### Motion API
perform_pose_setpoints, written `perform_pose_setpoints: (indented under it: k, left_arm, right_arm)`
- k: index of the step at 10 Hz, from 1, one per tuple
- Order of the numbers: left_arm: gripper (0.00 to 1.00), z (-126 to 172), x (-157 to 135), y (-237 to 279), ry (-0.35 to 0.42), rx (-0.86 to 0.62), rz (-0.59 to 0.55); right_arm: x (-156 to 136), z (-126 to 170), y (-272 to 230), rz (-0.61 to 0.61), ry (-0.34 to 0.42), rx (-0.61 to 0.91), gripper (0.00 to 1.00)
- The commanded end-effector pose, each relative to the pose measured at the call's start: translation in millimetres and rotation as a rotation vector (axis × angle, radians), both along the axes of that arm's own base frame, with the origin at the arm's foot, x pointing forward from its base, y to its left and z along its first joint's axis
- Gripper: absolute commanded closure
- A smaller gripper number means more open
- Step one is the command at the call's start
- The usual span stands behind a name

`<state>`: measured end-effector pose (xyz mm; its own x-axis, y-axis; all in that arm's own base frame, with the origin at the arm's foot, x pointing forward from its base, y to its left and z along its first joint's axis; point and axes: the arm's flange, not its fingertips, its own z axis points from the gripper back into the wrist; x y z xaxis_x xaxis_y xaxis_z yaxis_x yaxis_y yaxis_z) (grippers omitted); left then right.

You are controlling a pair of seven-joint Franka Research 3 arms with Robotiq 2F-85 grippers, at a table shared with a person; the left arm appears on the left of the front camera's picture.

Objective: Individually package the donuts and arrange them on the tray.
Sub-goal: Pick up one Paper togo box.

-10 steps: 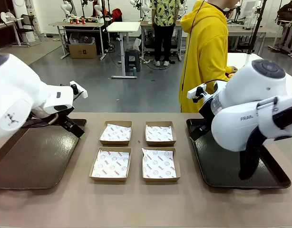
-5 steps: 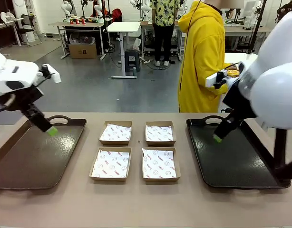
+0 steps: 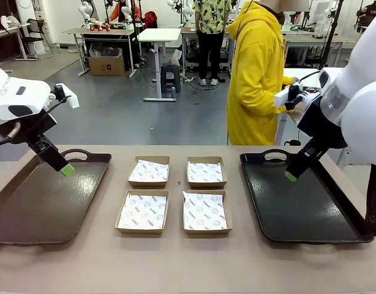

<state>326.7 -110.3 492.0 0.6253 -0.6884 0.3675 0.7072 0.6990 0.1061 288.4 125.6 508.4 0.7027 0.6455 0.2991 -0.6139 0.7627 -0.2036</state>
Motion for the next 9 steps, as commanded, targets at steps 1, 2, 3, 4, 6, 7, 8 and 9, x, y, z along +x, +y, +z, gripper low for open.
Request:
perform_pose_setpoints:
  k: [1,2,3,4,6,7,8,9]
  left_arm:
    - [0.0,8.1,11.6,23.5,0.127,-0.357,0.029]
    - [0.0,10.0,14.9,38.1,0.194,-0.56,0.035]
    - [0.0,9.7,18.4,60.5,0.286,-0.774,0.063]
    - [0.0,8.4,20.8,80.6,0.4,-0.935,0.08]
    - [0.0,-6.7,24.7,122.0,0.511,-1.07,0.138]
    - [0.0,-18.0,24.6,143.1,0.546,-1.114,0.194]
    - [0.0,-24.3,23.3,157.0,0.563,-1.114,0.235]
    - [0.0,-28.3,24.2,169.9,0.583,-1.112,0.267]
  right_arm:
    - [5.2,4.6,-23.3,0.1,0.132,0.464,0.0]
    - [12.2,-1.5,-51.9,0.122,0.268,0.84,0.0]
    - [20.6,-9.2,-78.6,0.112,0.342,1.078,0.0]
    - [28.5,-19.1,-107.5,0.121,0.391,1.288,0.0]
    - [35.2,-48.6,-160.4,0.094,0.456,1.587,0.0]
    - [31.2,-60.1,-180.7,0.088,0.492,1.654,0.0]
    - [25.2,-64.9,-193.8,0.078,0.501,1.667,0.0]
    - [20.2,-67.0,-205.2,0.057,0.503,1.671,0.0]
